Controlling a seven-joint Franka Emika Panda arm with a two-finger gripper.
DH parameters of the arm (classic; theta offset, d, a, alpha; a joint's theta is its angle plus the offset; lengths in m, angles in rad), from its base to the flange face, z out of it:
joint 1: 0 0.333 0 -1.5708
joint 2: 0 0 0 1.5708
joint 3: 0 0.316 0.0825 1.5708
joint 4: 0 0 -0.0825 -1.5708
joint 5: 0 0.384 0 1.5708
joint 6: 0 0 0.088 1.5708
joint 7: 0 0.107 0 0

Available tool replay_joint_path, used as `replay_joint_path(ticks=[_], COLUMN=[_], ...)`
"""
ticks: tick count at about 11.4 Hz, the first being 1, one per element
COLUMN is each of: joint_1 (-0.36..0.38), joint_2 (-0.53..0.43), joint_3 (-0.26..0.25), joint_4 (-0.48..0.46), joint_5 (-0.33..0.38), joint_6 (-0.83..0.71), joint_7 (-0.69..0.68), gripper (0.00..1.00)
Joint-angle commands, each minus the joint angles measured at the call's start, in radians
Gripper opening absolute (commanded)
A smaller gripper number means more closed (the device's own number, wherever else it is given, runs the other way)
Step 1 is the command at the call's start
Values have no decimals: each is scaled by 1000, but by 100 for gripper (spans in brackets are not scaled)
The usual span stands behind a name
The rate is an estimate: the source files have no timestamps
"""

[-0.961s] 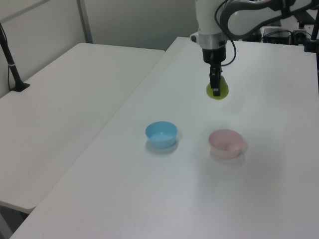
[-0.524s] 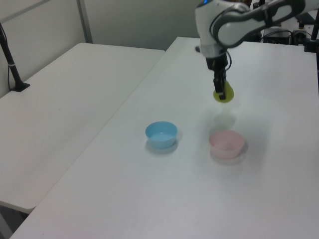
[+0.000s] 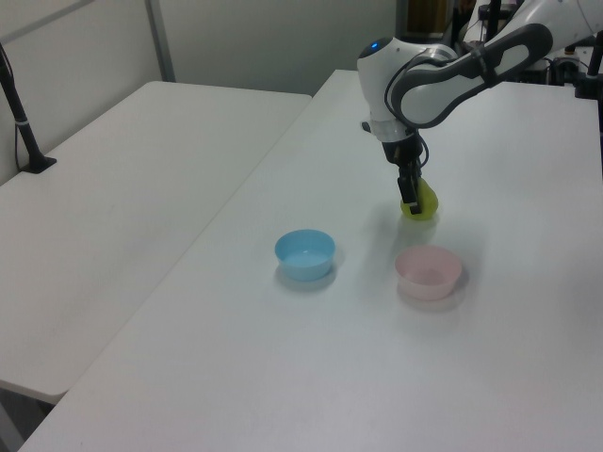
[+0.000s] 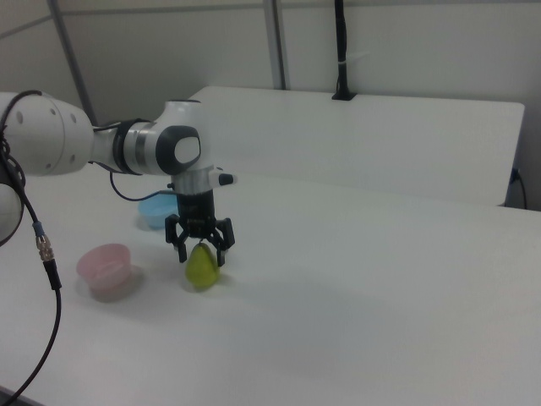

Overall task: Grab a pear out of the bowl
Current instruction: 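Lift the grasped pear up out of the pink bowl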

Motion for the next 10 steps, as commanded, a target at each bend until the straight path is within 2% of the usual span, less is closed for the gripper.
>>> replay_joint_path(ticks=[1,5,7,10], joint_1=[-1,-24,-21,-27], joint_2=[-134,-328,-363,-363], joint_3=[-3,-5,-3,-5], joint_4=[-7,-1,2,22], joint_5=[-3,18,19,18], joint_6=[-43,-171,-192,-193], joint_7=[-2,38,122,139], gripper=[100,100,100,100])
